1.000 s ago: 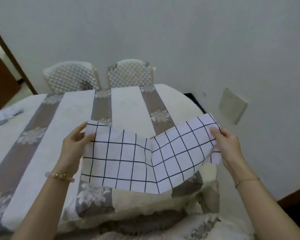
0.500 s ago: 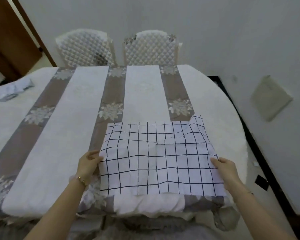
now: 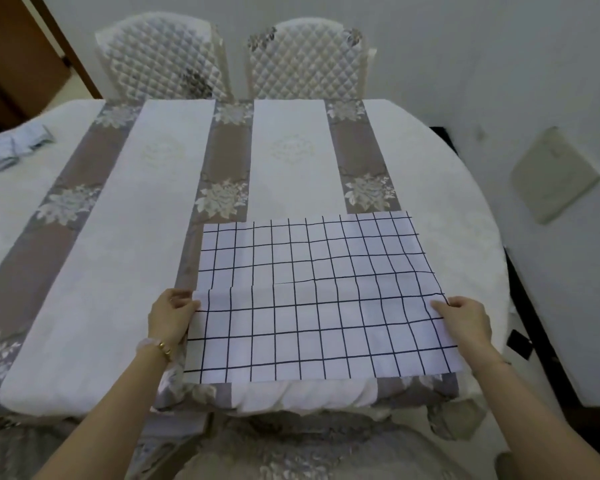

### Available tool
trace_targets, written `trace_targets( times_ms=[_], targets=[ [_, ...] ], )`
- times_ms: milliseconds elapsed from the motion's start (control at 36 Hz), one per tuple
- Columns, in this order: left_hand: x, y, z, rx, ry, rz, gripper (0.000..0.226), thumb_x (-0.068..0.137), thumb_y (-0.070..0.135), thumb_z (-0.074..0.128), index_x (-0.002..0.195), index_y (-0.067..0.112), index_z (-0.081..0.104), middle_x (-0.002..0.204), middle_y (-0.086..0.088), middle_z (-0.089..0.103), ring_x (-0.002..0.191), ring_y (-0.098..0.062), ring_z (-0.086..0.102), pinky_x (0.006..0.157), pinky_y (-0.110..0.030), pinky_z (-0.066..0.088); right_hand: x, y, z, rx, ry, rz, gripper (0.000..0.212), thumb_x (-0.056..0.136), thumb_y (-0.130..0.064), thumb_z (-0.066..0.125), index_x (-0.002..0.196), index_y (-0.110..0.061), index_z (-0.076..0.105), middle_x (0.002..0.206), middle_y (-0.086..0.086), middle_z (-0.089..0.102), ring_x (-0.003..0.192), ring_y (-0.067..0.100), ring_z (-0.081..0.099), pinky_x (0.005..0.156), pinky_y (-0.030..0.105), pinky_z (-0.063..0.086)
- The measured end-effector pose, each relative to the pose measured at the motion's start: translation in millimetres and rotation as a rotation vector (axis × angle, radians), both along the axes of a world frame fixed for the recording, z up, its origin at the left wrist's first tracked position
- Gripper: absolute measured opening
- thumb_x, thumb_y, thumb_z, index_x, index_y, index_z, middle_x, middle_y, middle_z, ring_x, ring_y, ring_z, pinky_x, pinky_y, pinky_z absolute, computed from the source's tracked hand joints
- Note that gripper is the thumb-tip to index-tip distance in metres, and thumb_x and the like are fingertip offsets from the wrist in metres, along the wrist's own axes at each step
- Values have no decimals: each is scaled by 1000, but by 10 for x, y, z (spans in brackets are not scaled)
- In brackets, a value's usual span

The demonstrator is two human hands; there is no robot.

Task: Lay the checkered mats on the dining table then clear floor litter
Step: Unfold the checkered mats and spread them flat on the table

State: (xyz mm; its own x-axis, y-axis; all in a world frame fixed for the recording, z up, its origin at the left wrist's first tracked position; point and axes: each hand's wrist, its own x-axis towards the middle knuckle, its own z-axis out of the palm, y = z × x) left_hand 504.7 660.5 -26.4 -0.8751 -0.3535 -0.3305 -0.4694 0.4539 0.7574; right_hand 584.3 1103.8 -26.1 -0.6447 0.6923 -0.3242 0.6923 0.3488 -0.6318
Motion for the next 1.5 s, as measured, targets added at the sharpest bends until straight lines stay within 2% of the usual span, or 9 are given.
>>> trace_targets(
  times_ms=[194,361,500,694,944,1083,1278,1361,1500],
  targets=[
    [250,304,125,-456,299,-287,36,83,-1,58,119,4,56,120,-21,54,106,-39,49,90,-42,41,102,-124,34,108,-71,67,18,87,-30,59,90,-13,53,87,9,57,79,30,51,69,32,38],
    [478,707,-21,-479,387,-693,27,81,-1,62,107,5,65,108,-11,65,103,-29,59,91,-37,48,103,-304,112,327,-69,82,42,84,-21,63,121,-6,50,126,18,47,111,37,47,81,42,44],
    [273,811,-50,-528,485,-757,33,75,-6,67,107,1,66,105,-15,69,96,-32,66,86,-39,52,203,-421,27,451,112,322,33,87,-9,56,121,-9,57,125,11,54,111,31,47,88,38,43],
    [-207,749,-16,-603,161,-914,53,92,33,52,140,13,39,153,-3,30,141,-20,26,116,-36,22,488,-453,-234,438,121,586,37,88,-3,58,125,-5,60,133,11,55,122,29,51,104,30,34],
    [-557,602,15,-664,-137,-1002,98,78,66,53,150,28,-1,159,7,-10,147,-19,-8,119,-45,6,513,-388,-240,417,67,660,42,94,-15,51,136,-13,48,145,6,44,135,25,40,111,35,28],
    [-582,588,-16,-688,-149,-998,101,76,70,53,150,31,-3,158,9,-13,147,-18,-9,119,-46,5,537,-389,-252,399,-47,692,47,99,-24,38,145,-24,30,156,-5,23,146,16,16,117,35,14],
    [-203,774,44,-721,143,-905,83,85,49,57,150,22,13,159,-1,5,147,-23,0,120,-44,6,325,-549,-82,401,71,705,47,90,-10,52,137,-13,47,146,5,43,138,25,34,114,33,23],
    [164,899,-12,-657,211,-978,67,92,48,42,149,23,19,158,2,13,147,-19,6,120,-40,8,140,-734,-22,370,125,869,44,94,-12,48,138,-13,46,148,3,40,141,23,30,115,31,21],
    [604,884,-197,-636,132,-1042,88,75,70,2,150,25,14,158,9,2,147,-15,0,118,-35,-1,-179,-770,-159,386,93,1019,44,97,-18,44,141,-15,41,151,1,35,142,20,27,116,41,24]
  ],
)
